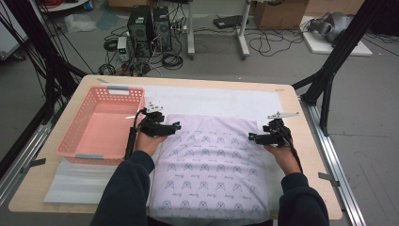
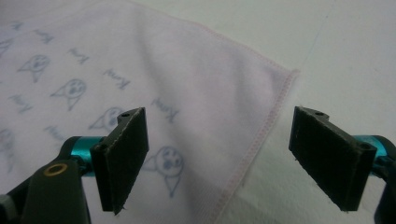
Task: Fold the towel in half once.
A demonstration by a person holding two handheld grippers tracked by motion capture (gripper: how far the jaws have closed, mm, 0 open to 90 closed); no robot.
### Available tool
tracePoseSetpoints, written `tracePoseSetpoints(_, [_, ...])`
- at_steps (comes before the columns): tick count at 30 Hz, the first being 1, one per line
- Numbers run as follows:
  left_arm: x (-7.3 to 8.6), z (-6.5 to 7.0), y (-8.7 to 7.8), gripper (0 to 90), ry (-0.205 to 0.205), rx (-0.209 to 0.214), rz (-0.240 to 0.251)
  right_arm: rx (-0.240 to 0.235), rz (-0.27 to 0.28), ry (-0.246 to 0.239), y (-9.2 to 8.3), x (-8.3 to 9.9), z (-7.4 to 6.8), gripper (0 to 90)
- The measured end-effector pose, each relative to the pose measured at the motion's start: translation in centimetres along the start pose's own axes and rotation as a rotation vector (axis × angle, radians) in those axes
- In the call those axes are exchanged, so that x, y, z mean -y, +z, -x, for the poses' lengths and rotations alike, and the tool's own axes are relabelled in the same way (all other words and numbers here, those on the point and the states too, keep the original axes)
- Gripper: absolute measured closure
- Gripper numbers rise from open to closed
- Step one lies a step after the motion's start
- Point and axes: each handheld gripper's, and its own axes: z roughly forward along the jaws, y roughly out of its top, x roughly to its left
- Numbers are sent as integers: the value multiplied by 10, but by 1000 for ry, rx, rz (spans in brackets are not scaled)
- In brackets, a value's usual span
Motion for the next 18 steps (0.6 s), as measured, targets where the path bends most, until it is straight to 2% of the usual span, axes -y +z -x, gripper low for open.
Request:
tracePoseSetpoints(2, [2, -3, 6, 269, -6, -21, -17, 17, -23, 12, 7, -4, 2, 205])
tracePoseSetpoints(4, [6, -6, 12, 281, 6, -70, -57, 36, -41, 13, 13, -7, 3, 246])
tracePoseSetpoints(5, [7, -8, 14, 290, 5, -81, -70, 43, -47, 22, 15, -8, 4, 248])
tracePoseSetpoints(6, [7, -8, 14, 308, 5, -81, -70, 43, -47, 22, 15, -8, 4, 248])
tracePoseSetpoints(7, [8, -8, 17, 329, 5, -108, -61, 73, -59, 28, 20, -9, 6, 271])
tracePoseSetpoints(10, [10, -9, 20, 378, -2, -111, -57, 100, -61, 40, 24, -8, 10, 326])
tracePoseSetpoints(11, [11, -9, 23, 389, 12, -129, -69, 110, -71, 36, 26, -7, 11, 343])
tracePoseSetpoints(13, [11, -9, 23, 438, 13, -146, -65, 127, -62, 30, 27, -8, 10, 415])
tracePoseSetpoints(14, [12, -8, 22, 495, 33, -168, -68, 143, -66, 21, 27, -8, 9, 463])
tracePoseSetpoints(16, [11, -10, 21, 601, 50, -171, -70, 156, -67, 1, 27, -9, 8, 588])
tracePoseSetpoints(17, [11, -10, 21, 731, 50, -171, -70, 143, -70, -6, 27, -10, 7, 675])
tracePoseSetpoints(18, [11, -9, 21, 842, 64, -141, -73, 121, -70, -17, 28, -10, 5, 766])
